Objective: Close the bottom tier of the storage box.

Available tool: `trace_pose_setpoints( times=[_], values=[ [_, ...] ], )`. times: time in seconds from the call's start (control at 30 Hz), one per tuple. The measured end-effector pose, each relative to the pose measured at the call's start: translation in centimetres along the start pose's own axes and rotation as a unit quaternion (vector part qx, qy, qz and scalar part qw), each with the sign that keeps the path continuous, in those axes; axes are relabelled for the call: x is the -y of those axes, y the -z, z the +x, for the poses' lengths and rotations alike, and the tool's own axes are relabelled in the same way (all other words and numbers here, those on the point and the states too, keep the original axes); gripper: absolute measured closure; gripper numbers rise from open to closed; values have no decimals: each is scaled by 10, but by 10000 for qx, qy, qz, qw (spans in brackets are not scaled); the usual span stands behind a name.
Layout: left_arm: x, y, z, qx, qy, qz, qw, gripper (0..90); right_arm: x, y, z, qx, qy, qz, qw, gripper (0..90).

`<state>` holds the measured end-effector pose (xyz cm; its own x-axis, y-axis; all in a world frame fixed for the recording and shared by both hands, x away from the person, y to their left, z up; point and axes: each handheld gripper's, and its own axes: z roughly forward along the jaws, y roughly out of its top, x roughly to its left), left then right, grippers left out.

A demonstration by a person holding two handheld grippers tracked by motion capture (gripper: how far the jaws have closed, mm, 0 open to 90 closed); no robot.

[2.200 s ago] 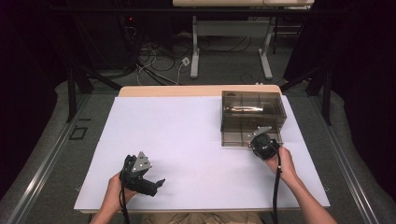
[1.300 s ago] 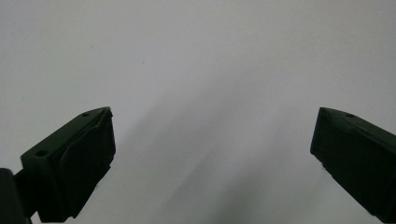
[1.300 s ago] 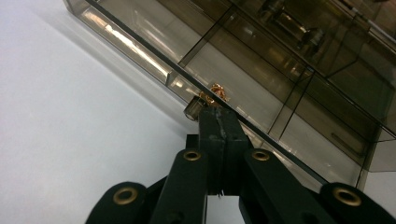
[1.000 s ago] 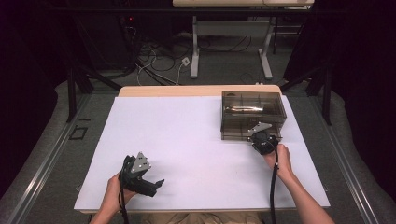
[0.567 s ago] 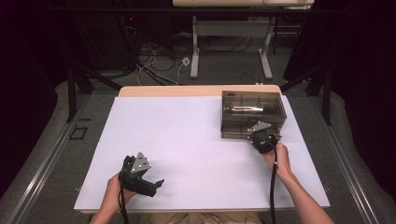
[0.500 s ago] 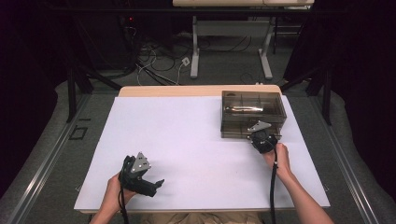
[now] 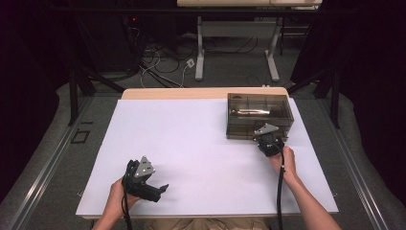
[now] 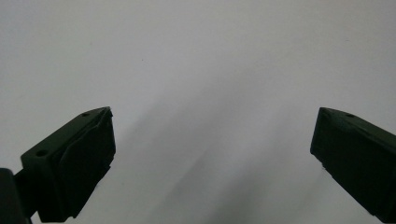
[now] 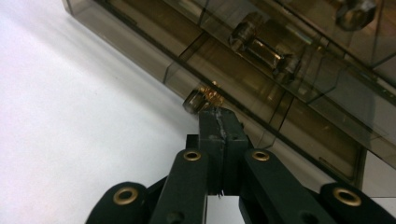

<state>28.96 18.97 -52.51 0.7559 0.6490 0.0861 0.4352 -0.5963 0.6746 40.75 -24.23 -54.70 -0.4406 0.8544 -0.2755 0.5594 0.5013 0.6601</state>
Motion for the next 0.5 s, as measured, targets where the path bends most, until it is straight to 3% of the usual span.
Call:
trace_pose_setpoints(
  times=[0.5],
  values=[
    [1, 0, 1, -16, -4, 12, 10000, 0, 4, -9, -6, 138, -268, -124, 9995, 900]
  ],
)
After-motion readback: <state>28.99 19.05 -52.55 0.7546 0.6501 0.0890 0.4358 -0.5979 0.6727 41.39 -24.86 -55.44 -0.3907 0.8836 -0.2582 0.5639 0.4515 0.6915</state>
